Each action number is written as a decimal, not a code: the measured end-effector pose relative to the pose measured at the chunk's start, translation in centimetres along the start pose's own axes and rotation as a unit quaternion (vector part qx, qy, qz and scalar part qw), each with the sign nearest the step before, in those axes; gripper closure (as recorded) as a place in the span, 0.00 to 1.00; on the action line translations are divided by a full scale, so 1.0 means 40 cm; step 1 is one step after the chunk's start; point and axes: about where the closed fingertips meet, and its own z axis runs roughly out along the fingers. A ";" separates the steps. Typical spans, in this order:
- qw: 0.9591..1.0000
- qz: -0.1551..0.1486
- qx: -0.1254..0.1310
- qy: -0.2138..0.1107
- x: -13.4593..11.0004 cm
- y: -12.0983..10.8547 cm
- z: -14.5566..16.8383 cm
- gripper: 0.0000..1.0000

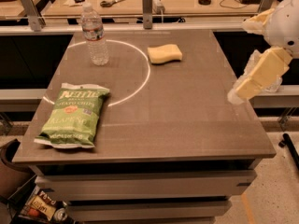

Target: Knock water bottle over

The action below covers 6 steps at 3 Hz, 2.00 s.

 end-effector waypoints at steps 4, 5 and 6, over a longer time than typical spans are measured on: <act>0.961 0.111 0.044 -0.250 -0.388 0.044 0.204 0.00; 0.950 0.131 0.058 -0.276 -0.471 0.004 0.244 0.00; 0.938 0.165 0.086 -0.293 -0.524 -0.113 0.326 0.00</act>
Offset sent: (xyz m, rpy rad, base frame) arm 0.0302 0.1376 0.0195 0.5546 -0.1980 -0.1447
